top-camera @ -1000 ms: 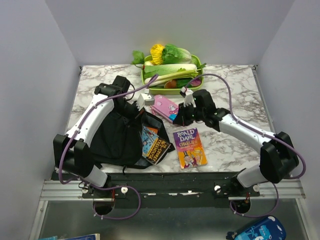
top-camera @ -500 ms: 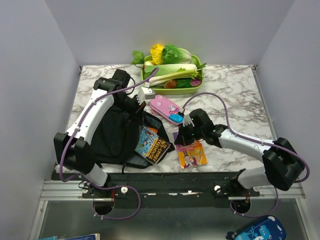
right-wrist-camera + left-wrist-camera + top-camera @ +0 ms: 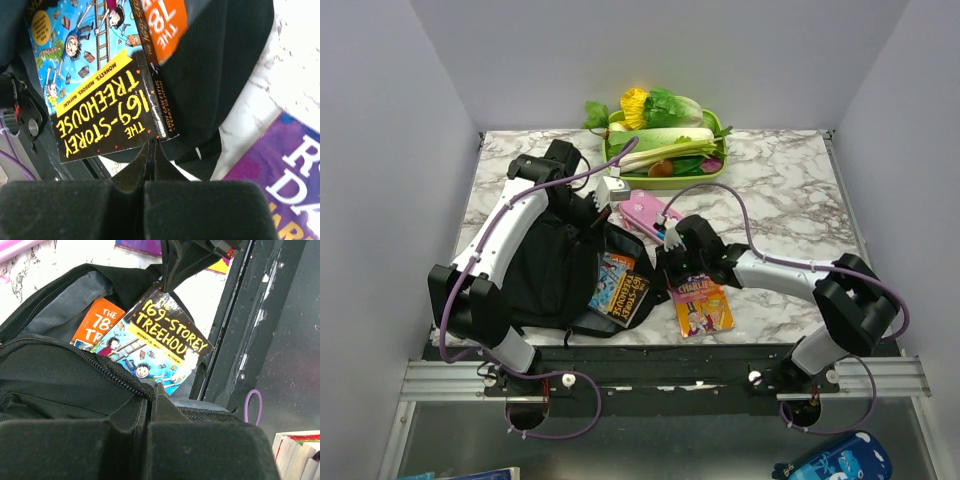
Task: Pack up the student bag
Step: Place the book in the student bag, then pick up the book from the center of the board.
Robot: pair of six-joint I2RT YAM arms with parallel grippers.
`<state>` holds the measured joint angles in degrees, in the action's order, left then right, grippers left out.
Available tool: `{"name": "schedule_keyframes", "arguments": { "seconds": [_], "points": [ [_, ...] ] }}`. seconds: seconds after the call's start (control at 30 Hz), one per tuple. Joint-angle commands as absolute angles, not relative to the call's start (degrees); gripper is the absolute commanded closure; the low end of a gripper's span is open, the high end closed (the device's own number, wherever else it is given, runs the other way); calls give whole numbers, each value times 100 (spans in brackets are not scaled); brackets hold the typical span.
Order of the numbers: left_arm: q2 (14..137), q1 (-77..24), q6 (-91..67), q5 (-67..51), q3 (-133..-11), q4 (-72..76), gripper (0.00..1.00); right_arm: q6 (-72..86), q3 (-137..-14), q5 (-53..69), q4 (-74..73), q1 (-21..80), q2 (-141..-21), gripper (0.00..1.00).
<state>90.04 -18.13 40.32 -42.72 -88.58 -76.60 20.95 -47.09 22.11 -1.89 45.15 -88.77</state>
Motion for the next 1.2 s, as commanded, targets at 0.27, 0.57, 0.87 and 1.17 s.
{"name": "schedule_keyframes", "arguments": {
  "seconds": [0.27, 0.57, 0.87, 1.17],
  "points": [
    [8710, -1837, 4131, -4527, -8851, -7875, 100, 1960, -6020, 1961, 395, 4790, -10036, 99],
    [8710, -1837, 4078, -4553, -8745, -7743, 100, 1943, -6451, 1328, 554, 4790, -10362, 99],
    [8683, -1837, 4052, -4412, -8543, -7594, 100, 1758, -5502, 2022, 1019, 4956, -8887, 73],
    [8754, -1837, 4061, -4623, -8771, -7761, 100, 1644, -5378, 2250, 1047, 5291, -9685, 85]
  ]
}}
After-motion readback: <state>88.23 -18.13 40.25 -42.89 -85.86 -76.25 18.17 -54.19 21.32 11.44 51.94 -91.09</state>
